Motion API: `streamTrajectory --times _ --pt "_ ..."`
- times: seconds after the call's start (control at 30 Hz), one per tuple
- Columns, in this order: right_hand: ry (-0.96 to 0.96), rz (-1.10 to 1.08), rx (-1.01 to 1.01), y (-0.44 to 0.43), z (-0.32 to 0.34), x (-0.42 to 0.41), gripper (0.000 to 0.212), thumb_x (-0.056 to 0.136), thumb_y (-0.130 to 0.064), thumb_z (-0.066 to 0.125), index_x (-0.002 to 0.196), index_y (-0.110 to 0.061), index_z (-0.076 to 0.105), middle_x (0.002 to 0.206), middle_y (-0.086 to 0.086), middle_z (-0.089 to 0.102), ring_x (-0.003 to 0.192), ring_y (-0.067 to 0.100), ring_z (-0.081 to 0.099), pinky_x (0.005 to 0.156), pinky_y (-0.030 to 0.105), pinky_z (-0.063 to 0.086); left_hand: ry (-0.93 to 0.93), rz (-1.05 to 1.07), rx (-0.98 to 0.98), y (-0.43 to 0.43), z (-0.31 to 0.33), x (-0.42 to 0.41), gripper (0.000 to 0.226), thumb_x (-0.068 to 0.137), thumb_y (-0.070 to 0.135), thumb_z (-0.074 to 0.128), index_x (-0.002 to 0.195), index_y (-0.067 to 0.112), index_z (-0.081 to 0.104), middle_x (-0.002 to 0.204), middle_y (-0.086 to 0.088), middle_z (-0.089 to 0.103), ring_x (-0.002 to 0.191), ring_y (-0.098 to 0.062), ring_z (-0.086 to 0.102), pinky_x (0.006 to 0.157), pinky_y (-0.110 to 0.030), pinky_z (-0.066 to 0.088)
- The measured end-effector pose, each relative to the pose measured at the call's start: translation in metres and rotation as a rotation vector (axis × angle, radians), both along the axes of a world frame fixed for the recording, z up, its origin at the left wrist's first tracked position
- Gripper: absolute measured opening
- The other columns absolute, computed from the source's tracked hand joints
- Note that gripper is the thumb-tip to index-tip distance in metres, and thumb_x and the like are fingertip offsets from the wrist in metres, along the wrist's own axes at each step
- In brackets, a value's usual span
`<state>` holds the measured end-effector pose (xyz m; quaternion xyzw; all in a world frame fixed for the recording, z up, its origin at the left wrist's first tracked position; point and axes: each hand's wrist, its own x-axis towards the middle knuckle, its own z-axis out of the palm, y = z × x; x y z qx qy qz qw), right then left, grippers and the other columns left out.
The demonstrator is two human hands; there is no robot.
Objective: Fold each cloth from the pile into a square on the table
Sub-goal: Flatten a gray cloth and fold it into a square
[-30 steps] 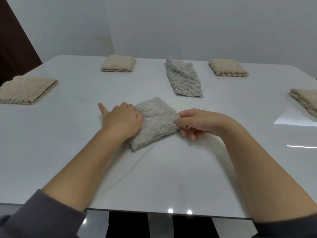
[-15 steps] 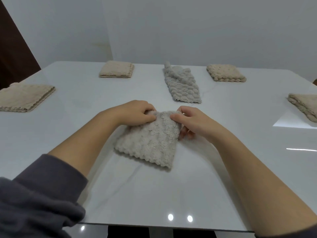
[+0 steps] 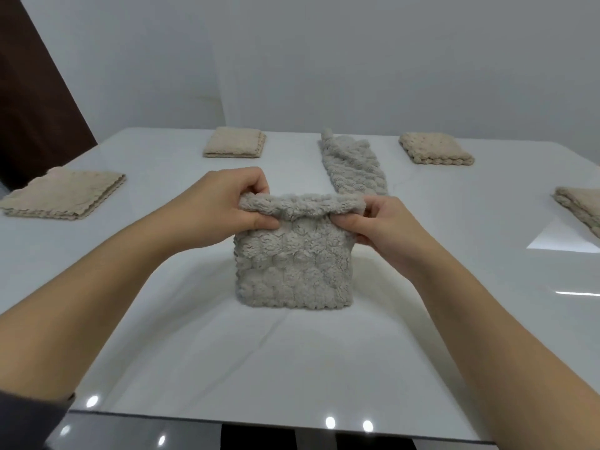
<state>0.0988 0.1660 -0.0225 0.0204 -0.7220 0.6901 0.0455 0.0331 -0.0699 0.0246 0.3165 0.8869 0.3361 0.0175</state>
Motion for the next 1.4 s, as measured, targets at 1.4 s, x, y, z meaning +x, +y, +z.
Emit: streamTrajectory --times 1.4 --pt "-0.099 -0.659 1.133 -0.033 -0.050 -0.047 0.024 0.101 -0.027 0.033 0.106 -0.010 0.049 0.099 0.008 0.062 0.084 0.033 0.060 0.063 0.034 0.034 0.244 0.644 -0.368 0.061 -0.090 -0.027 0.037 0.102 0.036 0.034 0.105 0.007 0.056 0.096 -0.010 0.064 0.072 -0.023 0.046 0.060 -0.032 0.032"
